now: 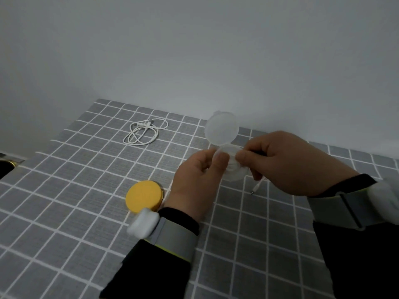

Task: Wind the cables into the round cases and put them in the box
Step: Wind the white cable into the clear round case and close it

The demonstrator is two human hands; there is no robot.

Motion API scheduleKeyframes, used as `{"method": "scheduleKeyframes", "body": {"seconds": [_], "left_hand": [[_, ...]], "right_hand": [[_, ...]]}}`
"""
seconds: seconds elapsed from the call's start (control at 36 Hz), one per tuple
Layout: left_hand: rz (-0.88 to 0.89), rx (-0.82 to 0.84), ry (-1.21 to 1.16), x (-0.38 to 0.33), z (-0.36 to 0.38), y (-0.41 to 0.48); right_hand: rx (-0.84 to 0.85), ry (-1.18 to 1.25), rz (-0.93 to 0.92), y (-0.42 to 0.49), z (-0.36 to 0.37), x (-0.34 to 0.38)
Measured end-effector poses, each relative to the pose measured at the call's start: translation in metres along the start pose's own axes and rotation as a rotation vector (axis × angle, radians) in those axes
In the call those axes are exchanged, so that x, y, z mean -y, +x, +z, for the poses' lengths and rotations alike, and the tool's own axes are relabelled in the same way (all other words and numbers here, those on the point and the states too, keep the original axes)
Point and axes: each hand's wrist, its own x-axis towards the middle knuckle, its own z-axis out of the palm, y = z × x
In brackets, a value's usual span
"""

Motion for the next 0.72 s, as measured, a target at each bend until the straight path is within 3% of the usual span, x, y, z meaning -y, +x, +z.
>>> {"method": "scheduleKeyframes", "body": {"seconds": [0.17,0.5,0.72], "left_hand": [[0.050,0.056,-0.071,-0.005,-0.001,-0.003],[-0.005,-0.239,-0.216,0.002,-0.005,0.004],[-0.069,-0.378,-0.305,0.003,-0.006,0.008]], "right_hand": [[-0.071,0.104,-0.025,0.004,0.005,-0.004],[-0.322,0.381,0.000,0.022,0.046,0.007],[-0.226,0.582,0.072,0.024,0.074,0.021]]}}
